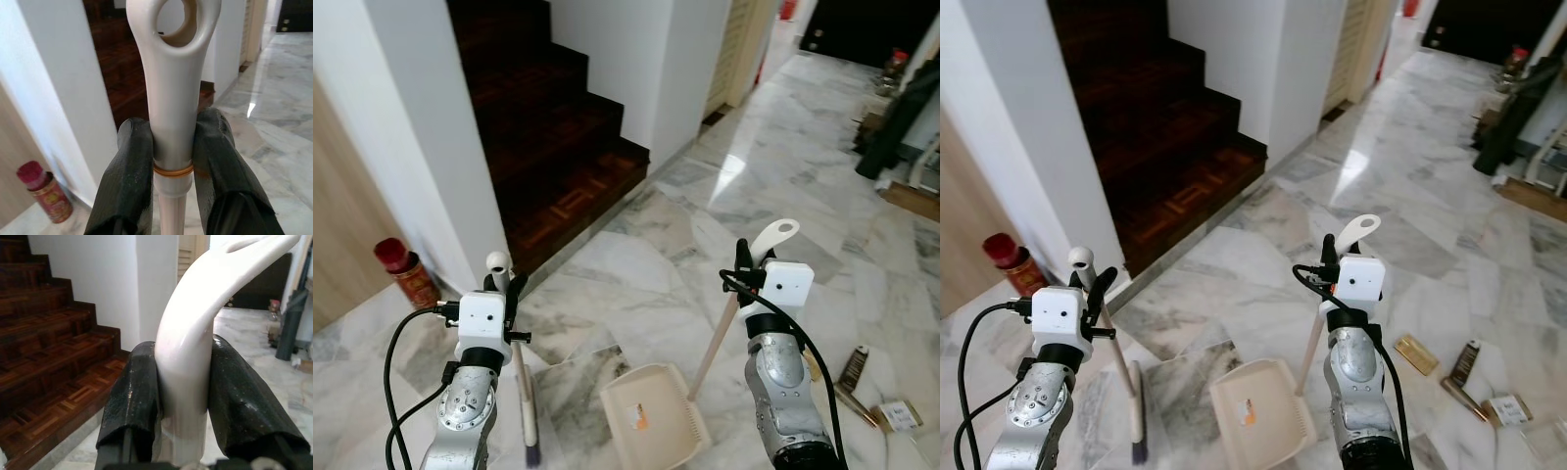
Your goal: Sweep floor
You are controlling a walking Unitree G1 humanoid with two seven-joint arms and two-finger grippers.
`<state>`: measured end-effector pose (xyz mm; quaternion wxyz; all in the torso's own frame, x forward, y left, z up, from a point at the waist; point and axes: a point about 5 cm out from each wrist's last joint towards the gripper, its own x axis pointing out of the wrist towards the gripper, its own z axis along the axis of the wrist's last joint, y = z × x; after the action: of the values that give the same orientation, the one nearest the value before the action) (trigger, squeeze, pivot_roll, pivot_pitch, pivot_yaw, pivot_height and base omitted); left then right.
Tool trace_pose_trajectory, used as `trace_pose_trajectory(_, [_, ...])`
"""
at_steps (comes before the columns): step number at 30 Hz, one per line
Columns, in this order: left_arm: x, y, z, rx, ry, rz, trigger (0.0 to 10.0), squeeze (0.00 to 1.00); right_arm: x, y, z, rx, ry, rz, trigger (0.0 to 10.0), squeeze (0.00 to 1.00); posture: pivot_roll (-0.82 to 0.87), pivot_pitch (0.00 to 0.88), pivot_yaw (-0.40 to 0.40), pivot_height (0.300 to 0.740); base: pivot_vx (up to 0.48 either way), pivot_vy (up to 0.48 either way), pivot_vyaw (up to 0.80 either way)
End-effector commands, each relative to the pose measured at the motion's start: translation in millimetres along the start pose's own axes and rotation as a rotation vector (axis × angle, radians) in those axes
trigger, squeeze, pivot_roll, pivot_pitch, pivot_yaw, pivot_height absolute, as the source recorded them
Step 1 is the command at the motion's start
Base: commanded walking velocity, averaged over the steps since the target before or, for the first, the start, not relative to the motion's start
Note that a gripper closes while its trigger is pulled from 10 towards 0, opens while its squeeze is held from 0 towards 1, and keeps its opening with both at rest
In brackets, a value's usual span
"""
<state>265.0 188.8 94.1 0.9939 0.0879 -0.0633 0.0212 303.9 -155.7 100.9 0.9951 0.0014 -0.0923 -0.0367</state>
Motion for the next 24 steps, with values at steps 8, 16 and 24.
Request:
trace_pose_trajectory(8, [3.8,1.7,4.8,0.001,-0.037,0.001,10.0,0.0,3.5,-0.8,7.1,0.004,-0.046,-0.008,10.0,0.0,0.09,0.0,-0.023,0.74,0.0,-0.307,-0.8])
trace_pose_trajectory(16, [2.6,4.6,3.7,-0.006,-0.034,0.007,10.0,0.0,4.6,-0.7,7.2,0.005,-0.047,-0.007,10.0,0.0,0.09,0.0,-0.021,0.74,0.0,0.0,-0.8])
trace_pose_trajectory(24, [5.3,6.6,5.4,-0.007,-0.04,0.019,10.0,0.0,7.2,-2.8,8.9,0.003,-0.052,-0.014,10.0,0.0,0.09,0.0,-0.023,0.74,0.0,0.0,-0.8])
